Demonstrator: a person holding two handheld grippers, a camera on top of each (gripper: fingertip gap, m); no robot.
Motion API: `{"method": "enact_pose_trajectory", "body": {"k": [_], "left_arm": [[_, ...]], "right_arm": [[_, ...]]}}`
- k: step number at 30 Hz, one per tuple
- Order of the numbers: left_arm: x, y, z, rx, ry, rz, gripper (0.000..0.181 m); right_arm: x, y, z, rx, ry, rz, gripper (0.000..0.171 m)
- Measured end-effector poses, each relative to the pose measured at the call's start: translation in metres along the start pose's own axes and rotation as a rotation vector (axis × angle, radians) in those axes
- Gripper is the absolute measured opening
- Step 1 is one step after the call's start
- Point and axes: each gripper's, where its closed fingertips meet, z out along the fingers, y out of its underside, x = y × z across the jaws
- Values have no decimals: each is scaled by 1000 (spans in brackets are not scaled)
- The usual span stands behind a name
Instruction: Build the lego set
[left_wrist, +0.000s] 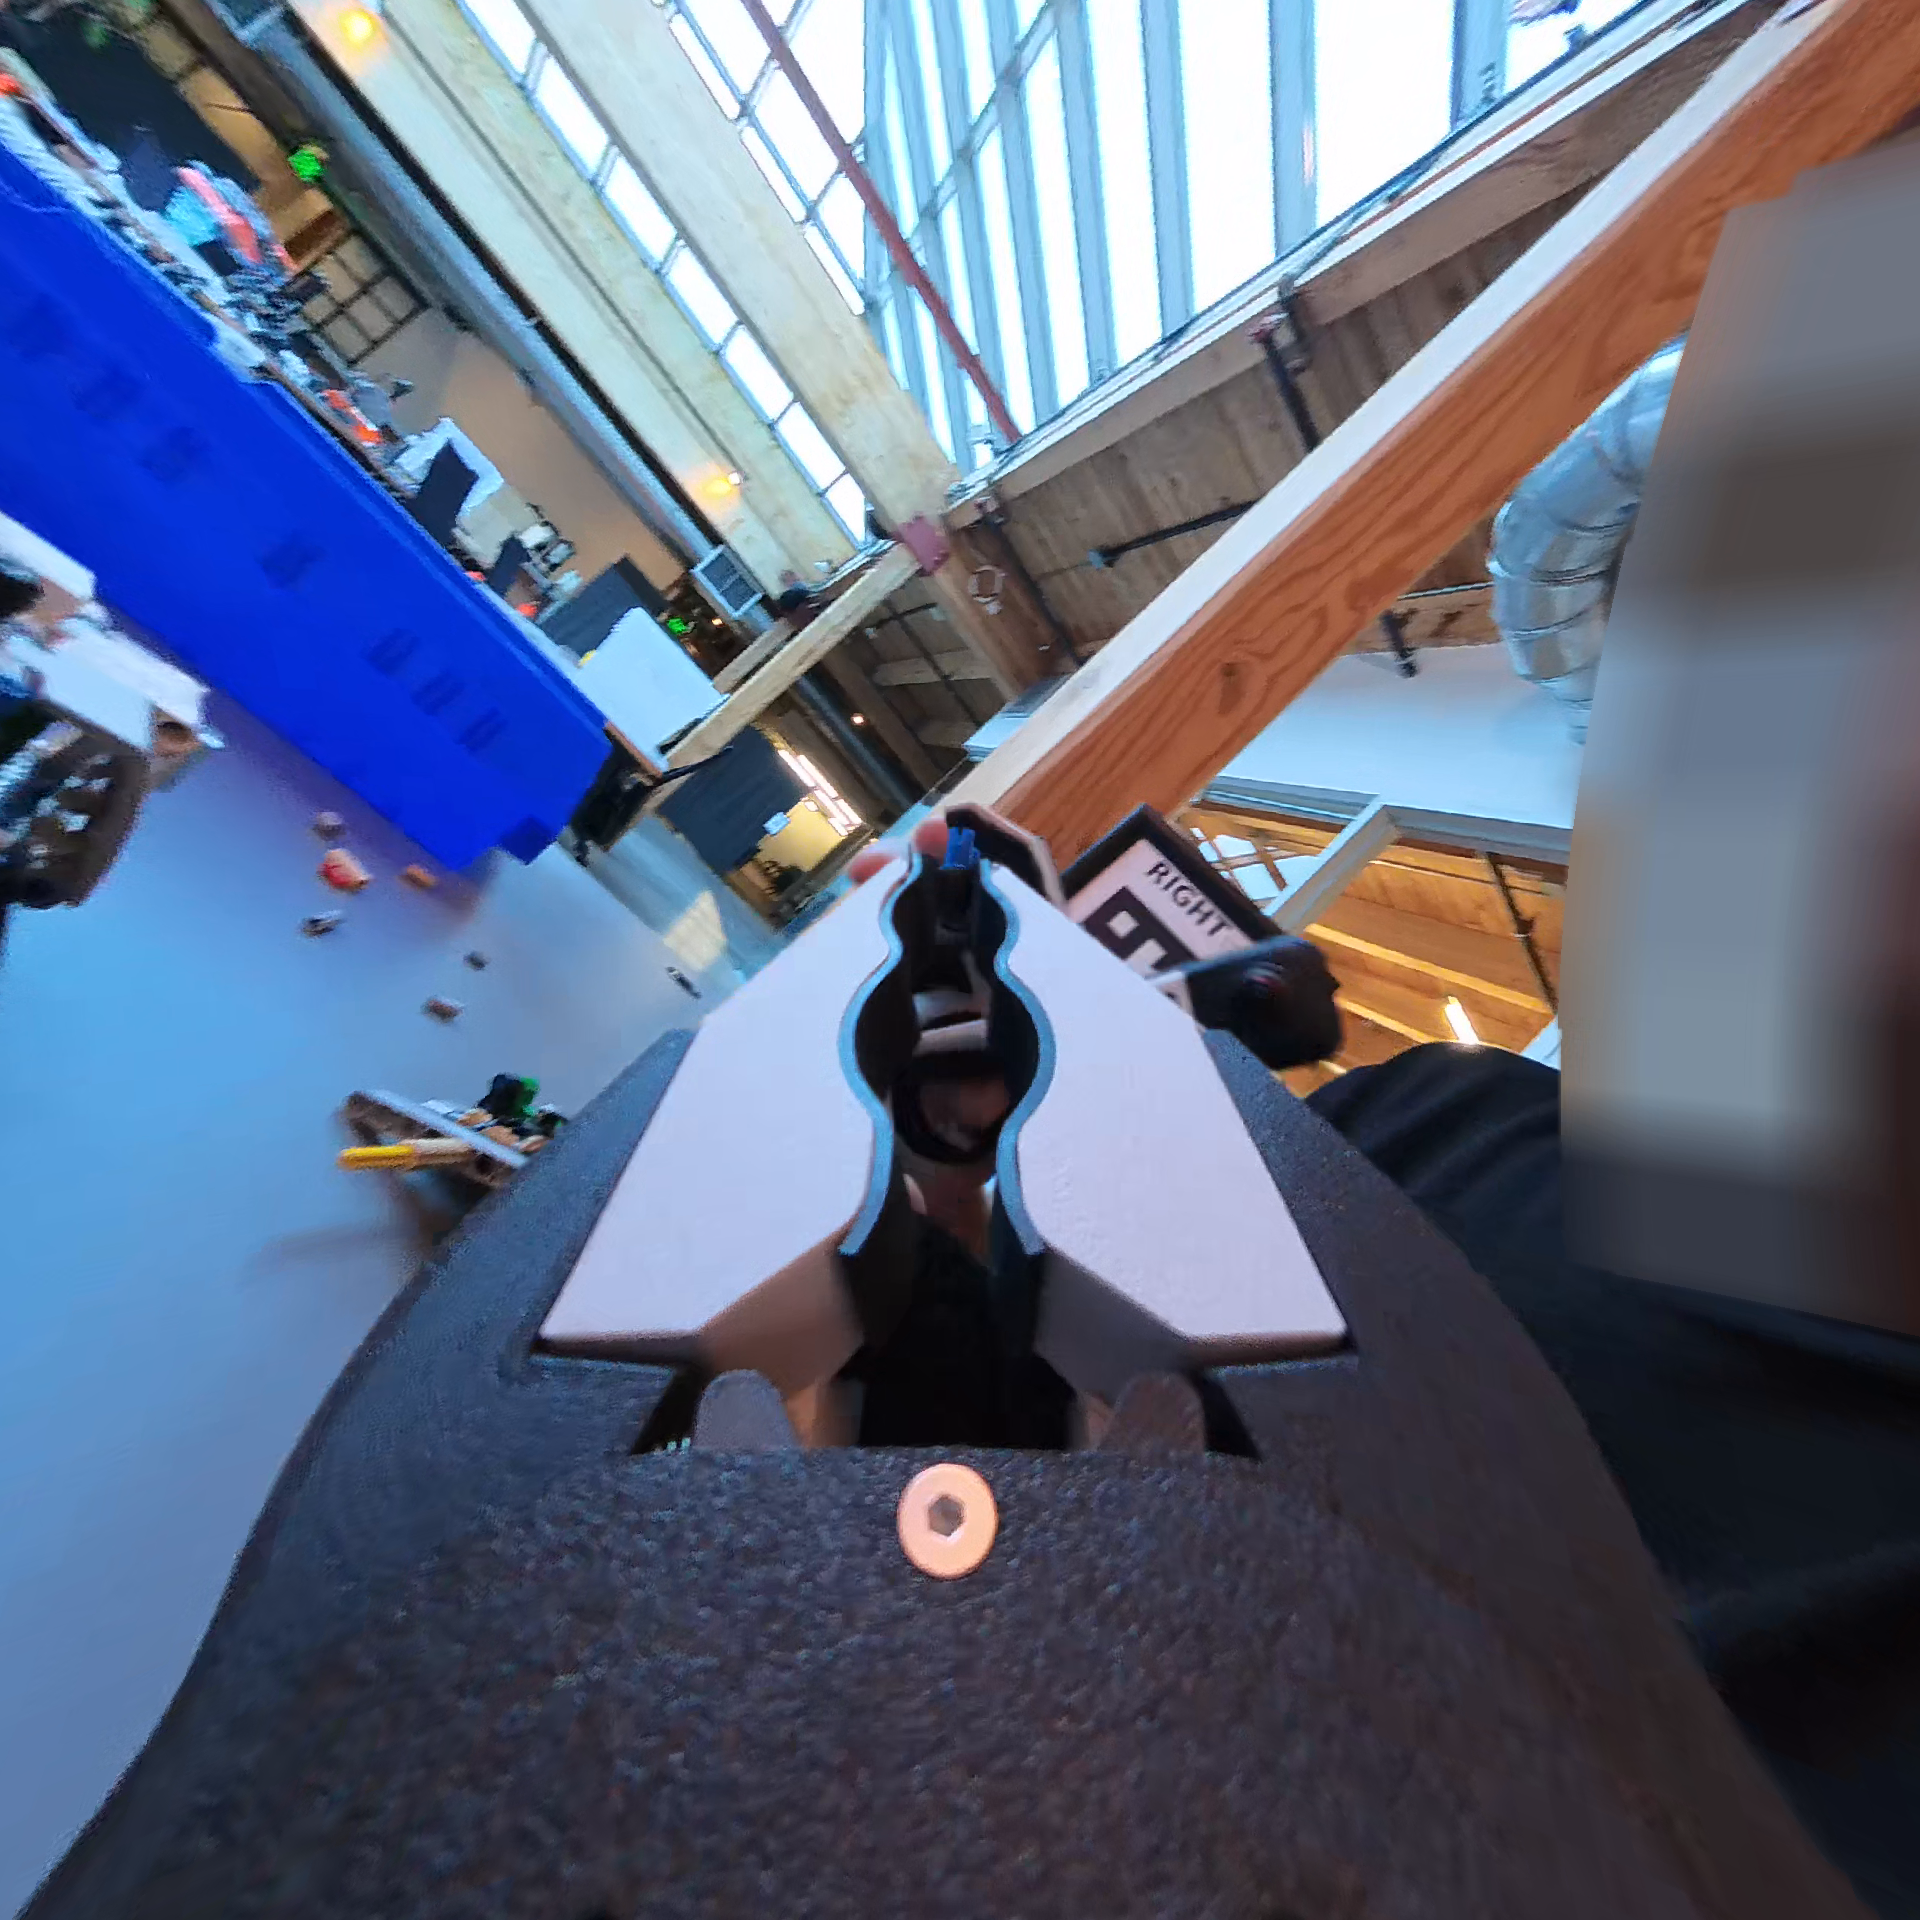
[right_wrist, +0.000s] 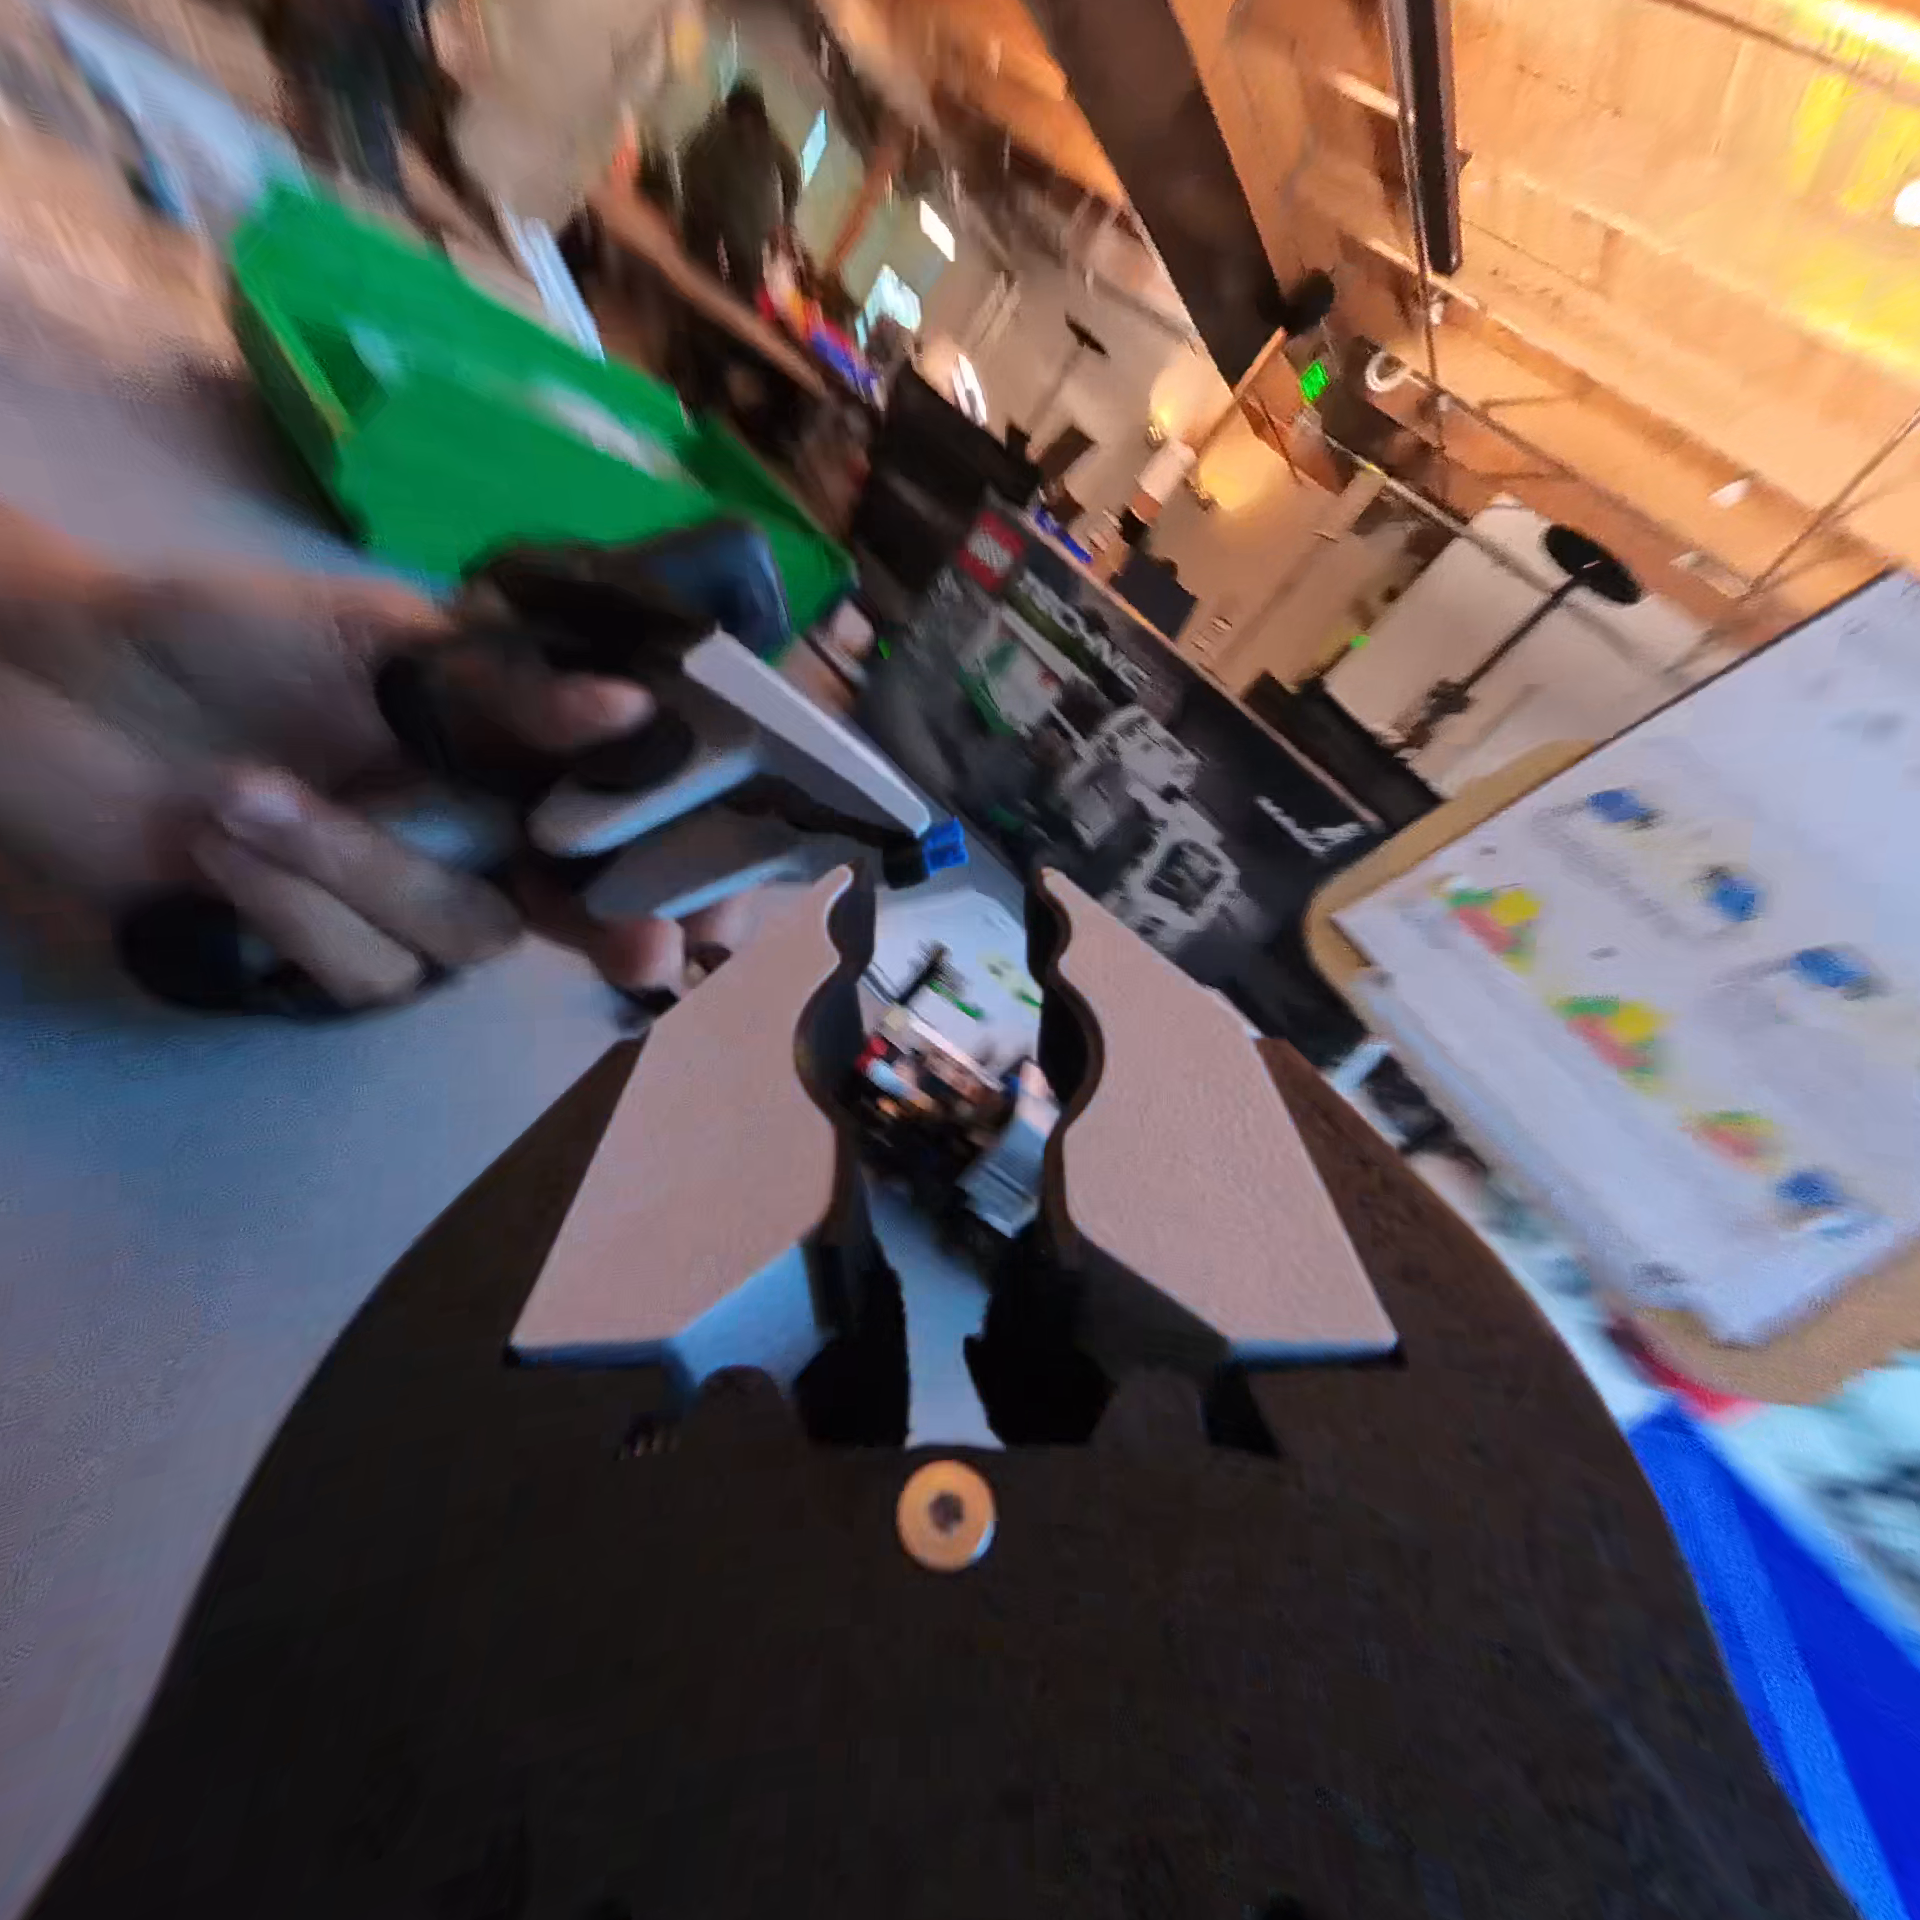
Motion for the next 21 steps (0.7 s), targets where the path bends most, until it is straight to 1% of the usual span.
{"method": "enact_pose_trajectory", "body": {"k": [2,4,5,6,7,8,12,16,18,20,21], "left_arm": [[-6,2,-1,-13,-33,6,3],[-7,3,-1,-17,-45,12,3],[-7,6,0,-33,-46,14,3],[-7,9,2,-50,-53,24,3],[-7,11,2,-60,-54,34,4],[-6,12,3,-67,-52,37,4],[-10,17,3,-125,-97,115,4],[-14,26,0,-261,-139,298,5],[-20,30,-2,-312,-180,370,5],[-21,30,-2,-313,-181,371,4],[-22,29,-2,-311,-183,357,4]], "right_arm": [[-1,10,4,-100,25,-161,28],[-8,14,8,-133,0,-209,27],[-10,15,10,-138,-8,-211,27],[-11,15,10,-134,-5,-210,24],[-8,13,10,-122,17,-215,17],[-8,13,9,-119,14,-221,16],[-9,20,6,-163,-19,-250,14],[-15,25,3,-154,-89,-217,14],[-18,31,3,-160,-129,-163,14],[-18,32,3,-150,-129,-128,15],[-17,32,3,-151,-116,-154,16]]}}
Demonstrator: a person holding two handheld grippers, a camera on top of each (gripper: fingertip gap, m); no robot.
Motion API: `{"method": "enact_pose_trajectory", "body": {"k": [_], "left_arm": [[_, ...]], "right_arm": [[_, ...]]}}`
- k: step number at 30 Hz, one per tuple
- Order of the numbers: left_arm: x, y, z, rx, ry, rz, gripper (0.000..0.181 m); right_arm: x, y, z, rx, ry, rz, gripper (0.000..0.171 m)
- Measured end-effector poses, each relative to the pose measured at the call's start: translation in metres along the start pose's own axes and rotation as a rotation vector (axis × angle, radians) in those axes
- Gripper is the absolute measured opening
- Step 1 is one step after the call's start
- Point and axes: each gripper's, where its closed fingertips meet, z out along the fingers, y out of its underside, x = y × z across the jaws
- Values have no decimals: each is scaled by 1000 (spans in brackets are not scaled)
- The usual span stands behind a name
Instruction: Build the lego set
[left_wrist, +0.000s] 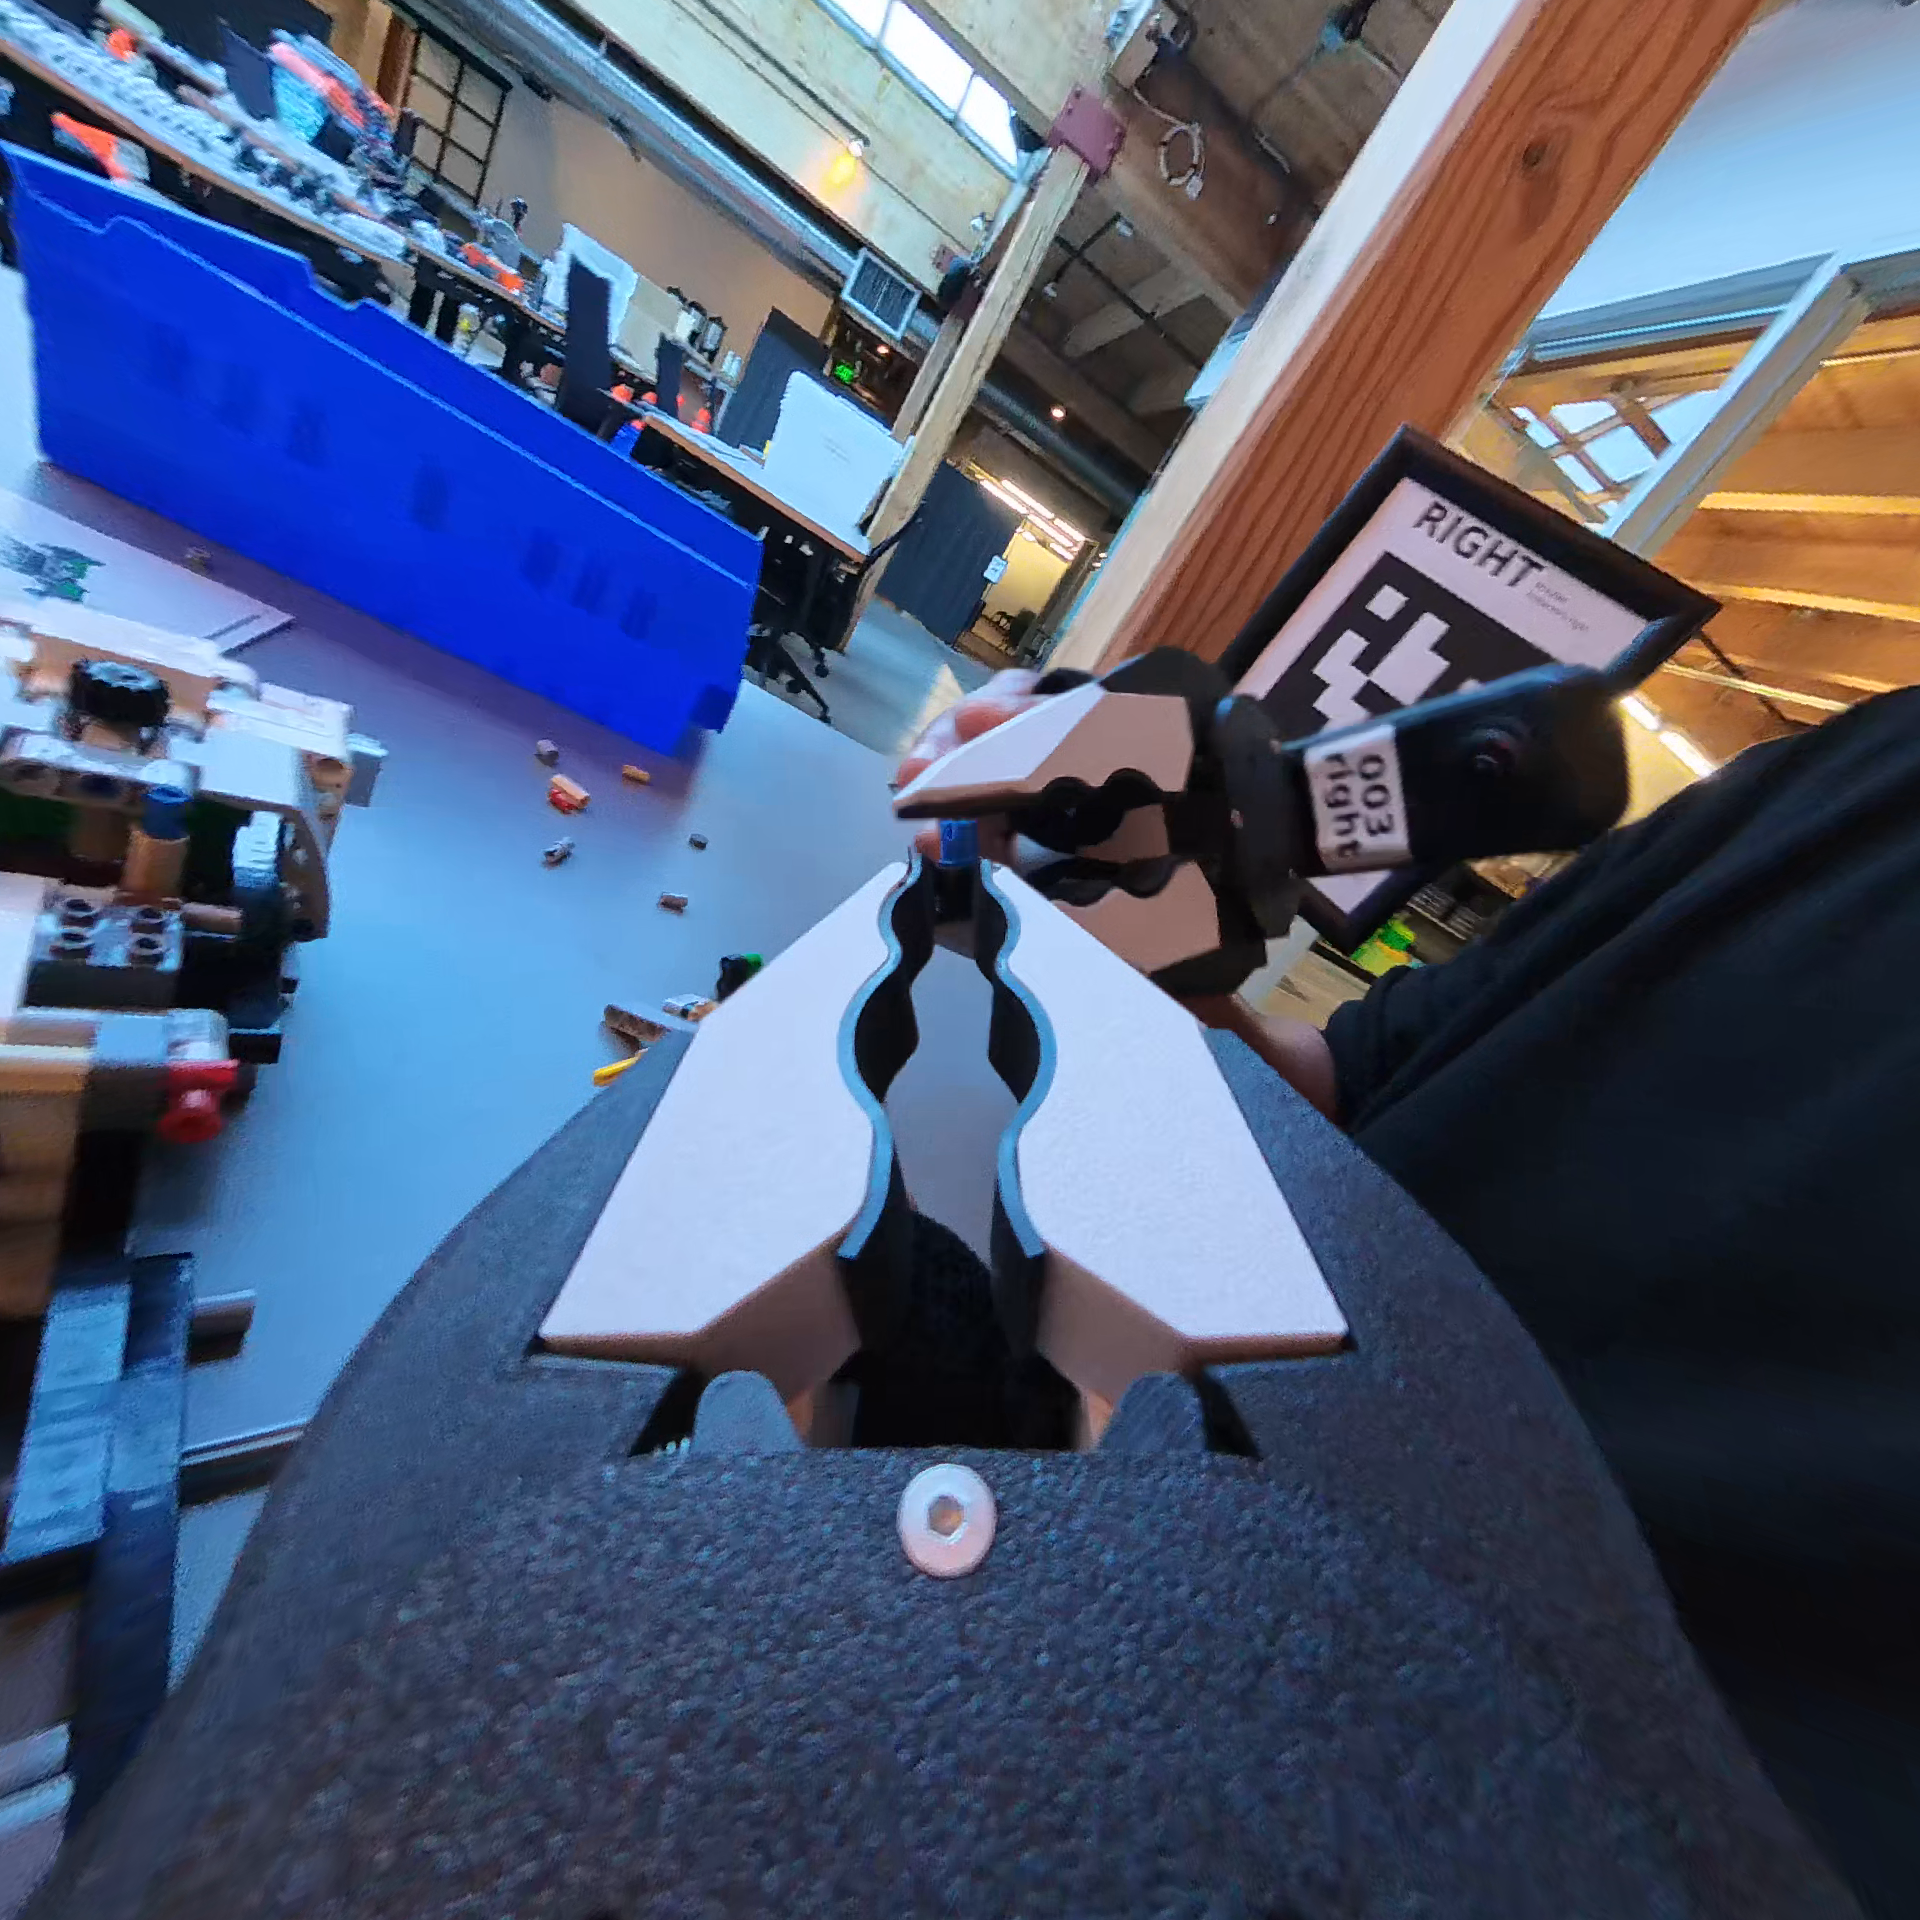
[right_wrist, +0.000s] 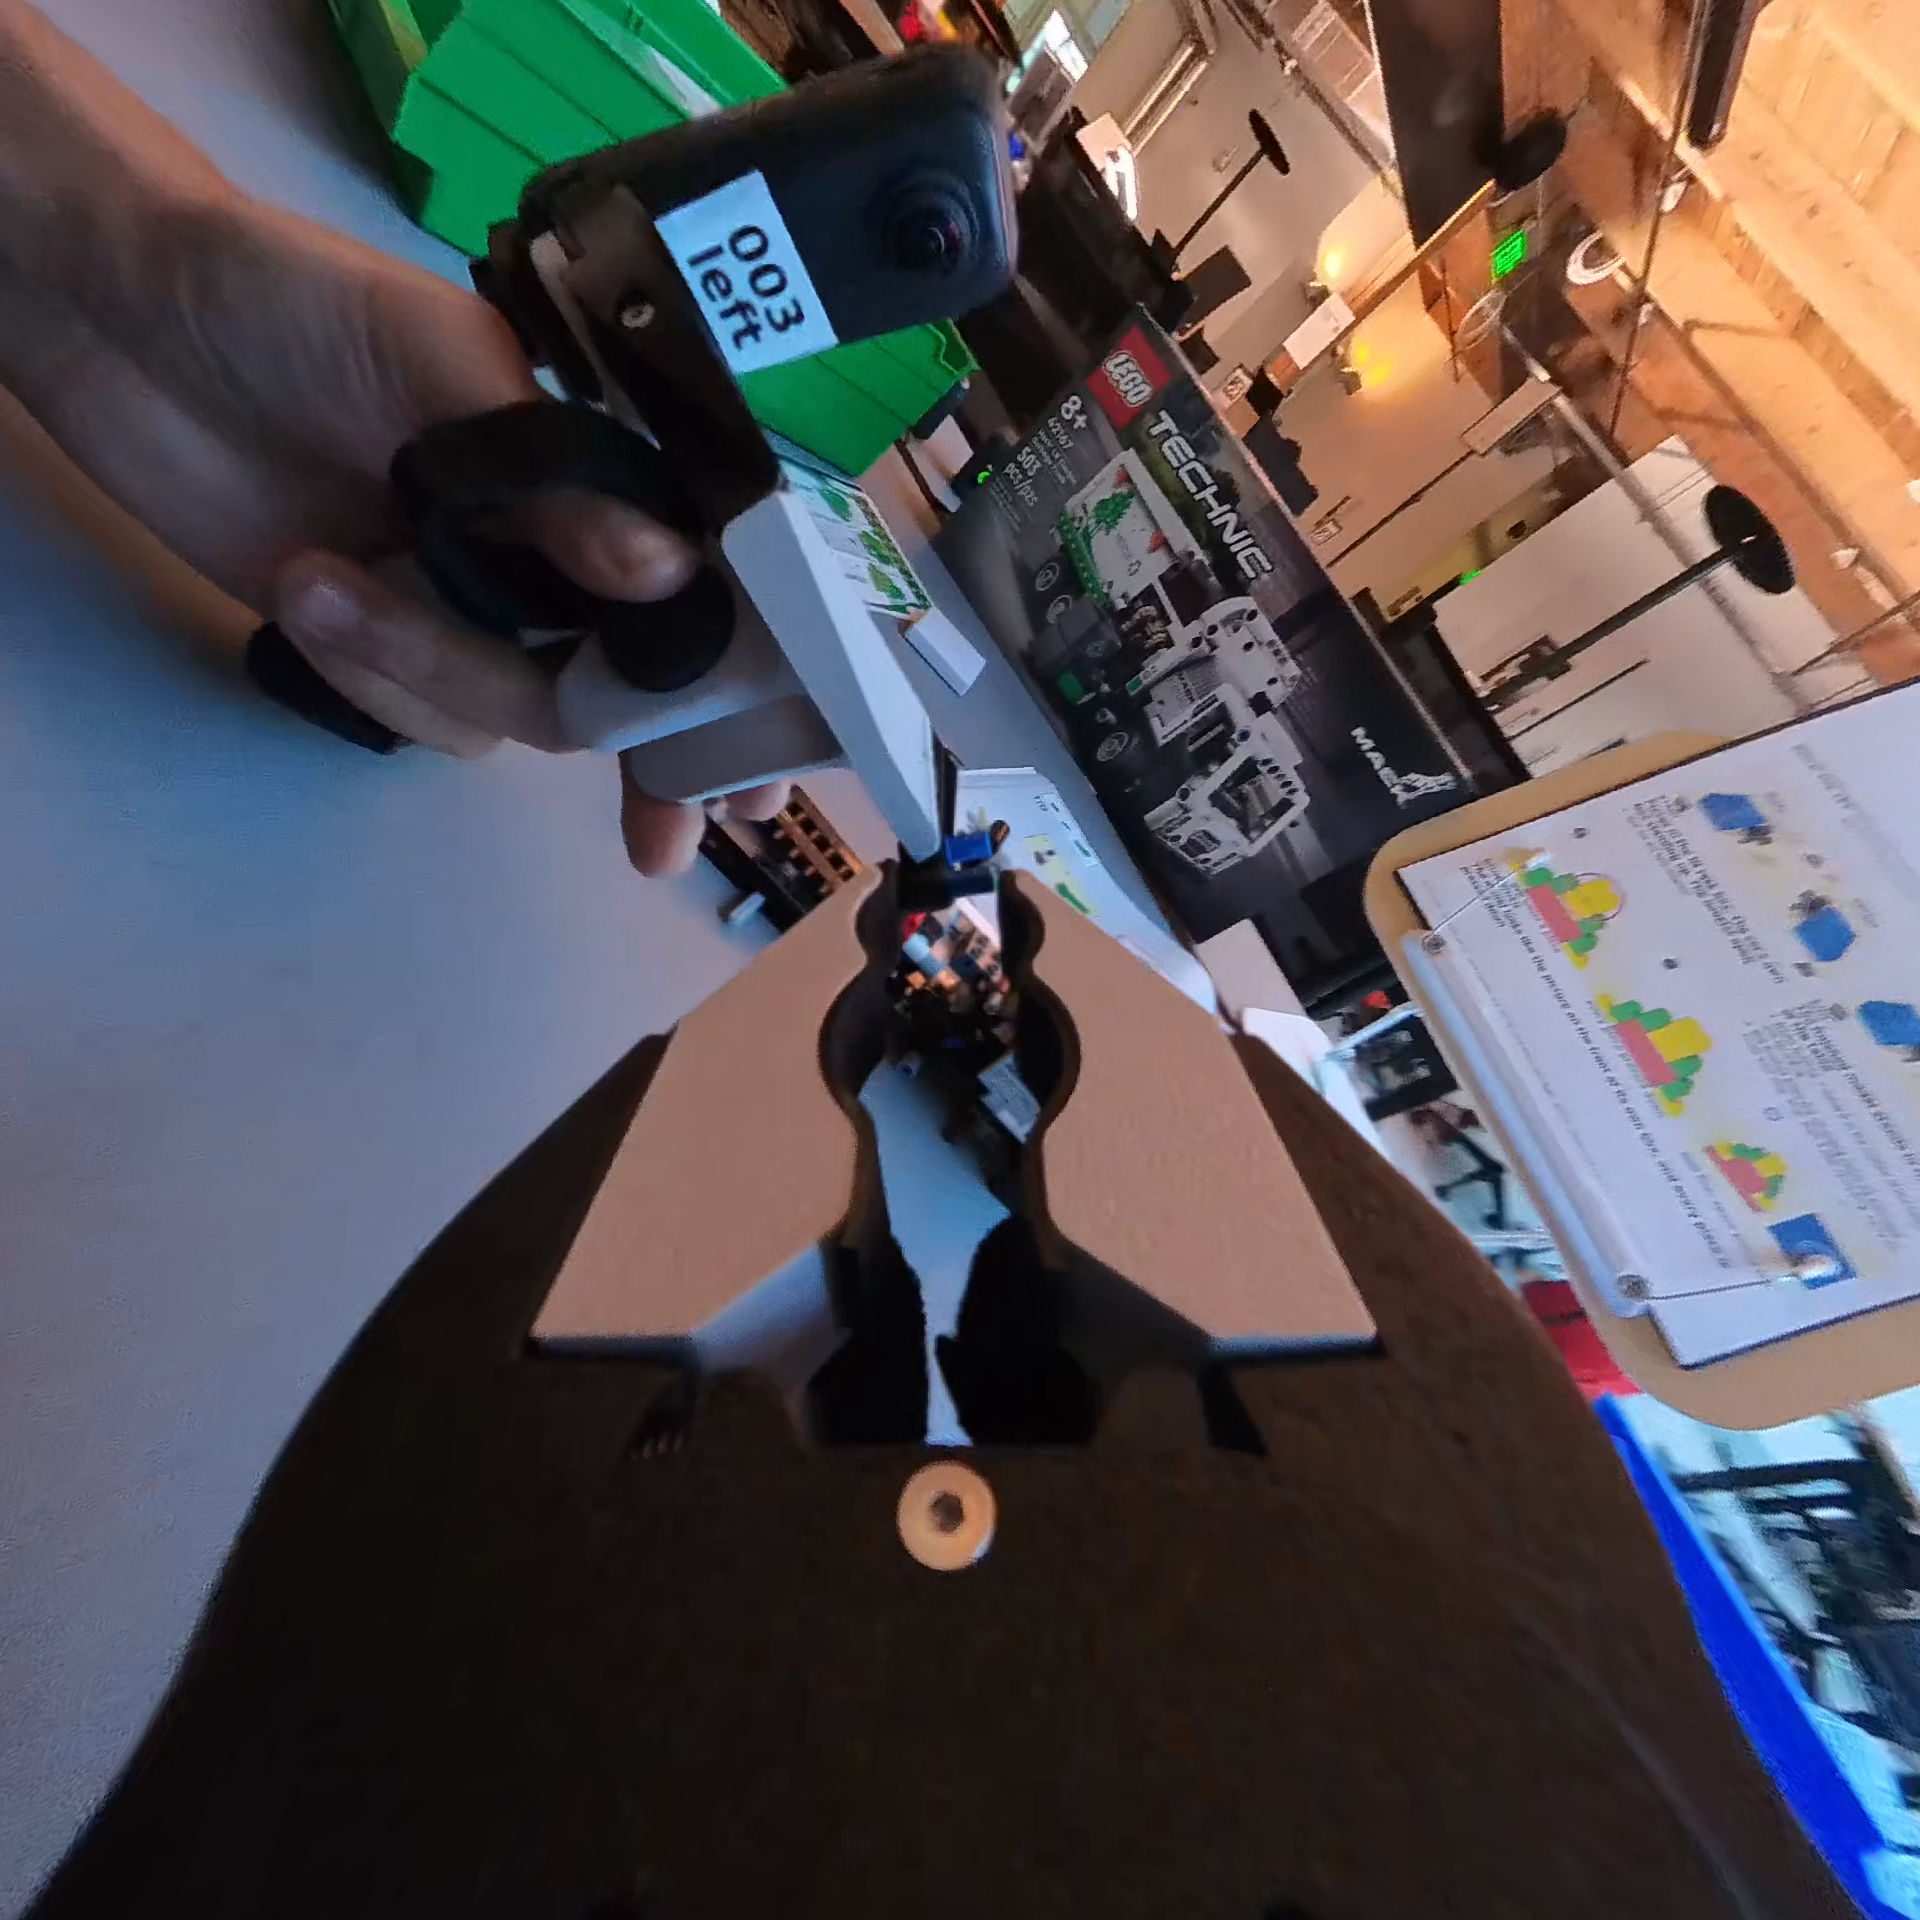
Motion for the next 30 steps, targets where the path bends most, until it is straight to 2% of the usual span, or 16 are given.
{"method": "enact_pose_trajectory", "body": {"k": [3,7,12,15,17,21,24,27,30], "left_arm": [[0,3,1,-20,0,8,4],[4,10,4,-63,23,-7,4],[1,15,4,-82,13,-14,4],[-6,13,0,-94,-54,67,4],[-17,11,-5,-107,-157,166,4],[-35,3,-15,-123,-351,408,5],[-47,0,-22,-133,-455,515,5],[-56,-4,-27,-121,-504,561,5],[-54,-3,-26,-126,-442,511,5]], "right_arm": [[-1,-4,-1,10,30,-67,22],[-9,-3,-1,6,-7,-128,15],[-12,2,-3,4,-62,-61,17],[-15,12,-17,-32,-188,91,25],[-6,26,-33,-40,-208,227,33],[20,71,-65,-81,-178,516,29],[42,108,-77,-105,-75,693,25],[51,129,-78,-142,-47,868,25],[51,133,-68,-189,-118,1011,26]]}}
